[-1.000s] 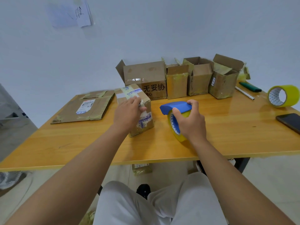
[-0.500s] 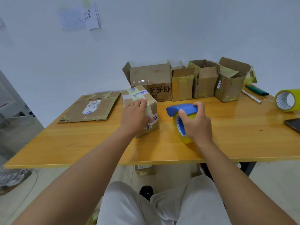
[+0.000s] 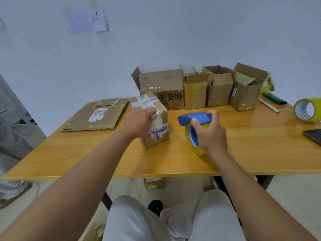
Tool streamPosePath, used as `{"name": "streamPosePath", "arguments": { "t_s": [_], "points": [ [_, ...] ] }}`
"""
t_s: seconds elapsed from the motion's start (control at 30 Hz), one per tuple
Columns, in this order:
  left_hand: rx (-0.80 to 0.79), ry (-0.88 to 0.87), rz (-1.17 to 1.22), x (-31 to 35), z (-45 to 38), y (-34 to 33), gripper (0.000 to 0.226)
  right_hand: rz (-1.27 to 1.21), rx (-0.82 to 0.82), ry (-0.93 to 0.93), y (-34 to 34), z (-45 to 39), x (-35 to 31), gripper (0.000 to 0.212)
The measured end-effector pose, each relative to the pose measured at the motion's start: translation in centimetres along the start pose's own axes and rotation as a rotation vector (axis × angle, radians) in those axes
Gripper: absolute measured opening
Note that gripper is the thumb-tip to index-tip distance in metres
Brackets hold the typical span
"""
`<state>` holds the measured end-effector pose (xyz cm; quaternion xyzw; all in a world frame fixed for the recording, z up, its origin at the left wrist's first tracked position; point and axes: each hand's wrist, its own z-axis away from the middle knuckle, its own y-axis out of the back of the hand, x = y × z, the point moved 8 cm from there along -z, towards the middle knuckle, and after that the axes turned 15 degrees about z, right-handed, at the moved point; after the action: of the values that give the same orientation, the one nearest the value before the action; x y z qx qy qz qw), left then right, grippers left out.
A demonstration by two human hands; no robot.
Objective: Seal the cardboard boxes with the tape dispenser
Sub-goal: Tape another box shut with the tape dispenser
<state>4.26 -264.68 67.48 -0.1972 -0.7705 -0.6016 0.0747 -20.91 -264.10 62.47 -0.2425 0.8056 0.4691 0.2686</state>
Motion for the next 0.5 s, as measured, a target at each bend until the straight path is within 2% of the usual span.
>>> {"name": "streamPosePath", "arguments": {
  "t_s": [0.13, 0.3, 0.4, 0.5],
  "points": [
    [-0.021, 0.025, 0.021, -0.1, -0.2, 0.4, 0.04, 0.002, -0.009, -0.004, 0.0, 0.0, 0.0, 0.05],
    [-0.134, 0.066, 0.109, -1.0, -0.4, 1.6, 0.043, -0.006, 0.004, 0.003, 0.0, 0.1, 0.0, 0.049],
    [-0.14, 0.051, 0.071, -0.8, -0.5, 1.9, 0.043, -0.009, 0.008, -0.002, 0.1, 0.1, 0.1, 0.048],
    [-0.117, -0.009, 0.064, -0.5, 0.3, 0.8, 0.062, -0.011, 0.006, -0.006, 0.0, 0.0, 0.2, 0.048]
  ]
}}
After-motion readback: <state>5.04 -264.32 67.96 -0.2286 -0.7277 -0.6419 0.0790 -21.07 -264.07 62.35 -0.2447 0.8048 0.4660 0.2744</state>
